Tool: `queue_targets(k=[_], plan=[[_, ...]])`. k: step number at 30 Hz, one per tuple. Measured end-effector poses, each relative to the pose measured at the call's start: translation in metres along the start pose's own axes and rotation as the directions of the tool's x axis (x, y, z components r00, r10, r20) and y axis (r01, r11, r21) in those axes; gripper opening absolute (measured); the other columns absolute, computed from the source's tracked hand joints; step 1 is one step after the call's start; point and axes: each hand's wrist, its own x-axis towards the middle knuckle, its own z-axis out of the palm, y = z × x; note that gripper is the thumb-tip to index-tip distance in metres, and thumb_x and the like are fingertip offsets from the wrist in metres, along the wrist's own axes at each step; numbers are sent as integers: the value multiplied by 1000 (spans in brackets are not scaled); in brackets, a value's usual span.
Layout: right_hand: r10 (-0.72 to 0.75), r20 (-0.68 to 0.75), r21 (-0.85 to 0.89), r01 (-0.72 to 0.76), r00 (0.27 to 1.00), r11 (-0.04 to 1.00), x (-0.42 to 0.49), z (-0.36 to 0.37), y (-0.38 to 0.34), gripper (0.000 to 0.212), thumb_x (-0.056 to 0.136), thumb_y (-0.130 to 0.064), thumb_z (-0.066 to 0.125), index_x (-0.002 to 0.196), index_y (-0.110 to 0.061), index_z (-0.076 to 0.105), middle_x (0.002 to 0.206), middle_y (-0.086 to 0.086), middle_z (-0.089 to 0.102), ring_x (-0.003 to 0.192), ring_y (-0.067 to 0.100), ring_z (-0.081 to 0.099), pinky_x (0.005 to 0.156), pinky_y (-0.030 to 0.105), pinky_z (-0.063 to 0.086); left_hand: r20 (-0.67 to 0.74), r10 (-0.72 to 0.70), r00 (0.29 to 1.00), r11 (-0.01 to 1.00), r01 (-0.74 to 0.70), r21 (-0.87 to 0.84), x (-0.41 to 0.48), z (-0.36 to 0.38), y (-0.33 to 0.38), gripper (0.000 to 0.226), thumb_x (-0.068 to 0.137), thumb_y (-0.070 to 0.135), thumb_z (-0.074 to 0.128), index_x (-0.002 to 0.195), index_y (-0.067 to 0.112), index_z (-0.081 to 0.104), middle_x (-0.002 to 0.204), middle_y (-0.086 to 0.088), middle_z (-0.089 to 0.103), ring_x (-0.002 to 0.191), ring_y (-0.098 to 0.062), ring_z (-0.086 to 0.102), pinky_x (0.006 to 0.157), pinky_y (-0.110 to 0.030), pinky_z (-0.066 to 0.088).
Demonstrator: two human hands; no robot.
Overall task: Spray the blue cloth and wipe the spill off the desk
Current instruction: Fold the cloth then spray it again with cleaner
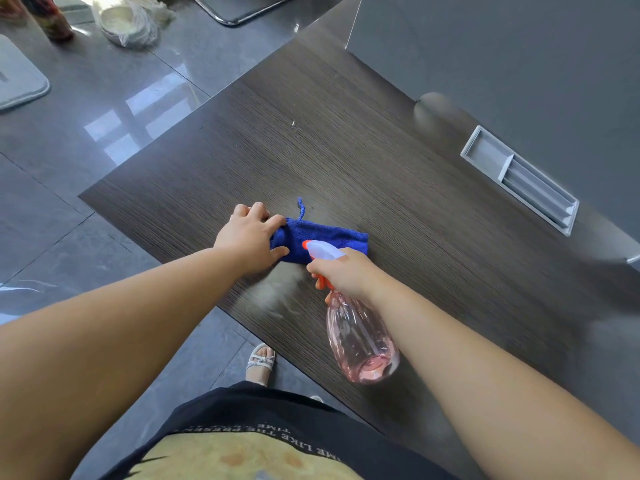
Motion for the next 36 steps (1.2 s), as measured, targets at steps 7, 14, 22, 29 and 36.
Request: queue_targets(k=[7, 14, 22, 29, 36], plan=[[37, 11, -20, -37, 999, 999, -2, 0, 10, 10, 77, -34, 53, 74, -38, 62, 73, 2, 63, 70, 18, 56, 85, 47, 54, -4, -3, 1000, 1000, 3, 3, 0, -2, 2, 58, 86, 55, 51, 137, 31, 34, 135, -3, 35, 122, -29, 30, 93, -37, 40], [129, -84, 51, -126, 988, 991, -11, -18, 35, 15, 80, -30, 58, 85, -19, 66, 70, 2, 61, 59, 17, 56, 71, 38, 55, 1, 2, 1000, 1000, -2, 14, -1, -2, 2, 58, 86, 56, 49, 137, 32, 34, 135, -3, 35, 122, -29, 30, 91, -38, 42], [181, -161, 169, -154, 970, 974, -17, -30, 49, 14, 80, -26, 62, 84, -13, 67, 68, 3, 61, 58, 13, 53, 58, 29, 54, 10, 2, 1000, 999, -2, 40, -1, -4, 3, 58, 87, 56, 48, 137, 32, 33, 134, -3, 35, 123, -29, 29, 88, -37, 43], [180, -200, 217, -136, 963, 967, -12, -33, 50, 28, 79, -29, 61, 101, -12, 68, 72, 1, 62, 63, 14, 55, 70, 37, 56, 9, 2, 1000, 999, -3, 44, -1, -3, 2, 58, 87, 57, 49, 137, 32, 33, 134, -3, 35, 123, -29, 30, 86, -37, 44], [125, -159, 176, -96, 979, 980, -6, -28, 32, 26, 77, -35, 61, 96, -18, 69, 76, 3, 65, 64, 14, 57, 69, 34, 57, 18, 1, 1000, 999, -1, 38, -1, -4, 1, 58, 87, 57, 48, 137, 33, 33, 135, -2, 34, 123, -28, 29, 86, -37, 44]])
